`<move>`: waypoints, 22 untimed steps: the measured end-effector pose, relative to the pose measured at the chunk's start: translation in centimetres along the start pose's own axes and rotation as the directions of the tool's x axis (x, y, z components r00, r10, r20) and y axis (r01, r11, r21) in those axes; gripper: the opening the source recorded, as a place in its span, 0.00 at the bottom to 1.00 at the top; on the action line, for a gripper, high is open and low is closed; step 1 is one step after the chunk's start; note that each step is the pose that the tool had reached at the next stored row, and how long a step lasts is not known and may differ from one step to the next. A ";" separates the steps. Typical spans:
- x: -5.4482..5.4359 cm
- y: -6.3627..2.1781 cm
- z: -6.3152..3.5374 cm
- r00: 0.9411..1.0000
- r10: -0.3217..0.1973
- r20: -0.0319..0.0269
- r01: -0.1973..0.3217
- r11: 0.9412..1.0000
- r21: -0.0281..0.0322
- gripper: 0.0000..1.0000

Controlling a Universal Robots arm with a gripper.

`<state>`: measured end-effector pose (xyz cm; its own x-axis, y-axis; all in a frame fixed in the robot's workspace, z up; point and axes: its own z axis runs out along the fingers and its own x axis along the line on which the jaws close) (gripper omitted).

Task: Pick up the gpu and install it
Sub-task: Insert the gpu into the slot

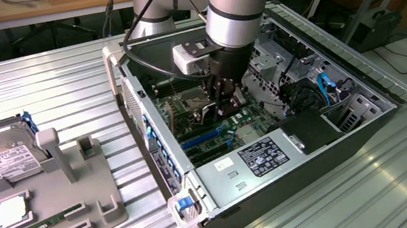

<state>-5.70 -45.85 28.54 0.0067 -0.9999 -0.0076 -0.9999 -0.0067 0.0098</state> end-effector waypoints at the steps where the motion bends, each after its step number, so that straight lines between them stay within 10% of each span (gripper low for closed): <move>1: 0.0 0.01 0.07 1.000 0.000 0.000 0.000 1.000 0.000 0.27; 22: 0.3 0.77 2.62 1.000 0.000 0.000 0.000 1.000 0.000 0.27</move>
<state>-6.50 -46.11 25.93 0.0066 -0.9999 -0.0077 -0.9999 -0.0067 0.0098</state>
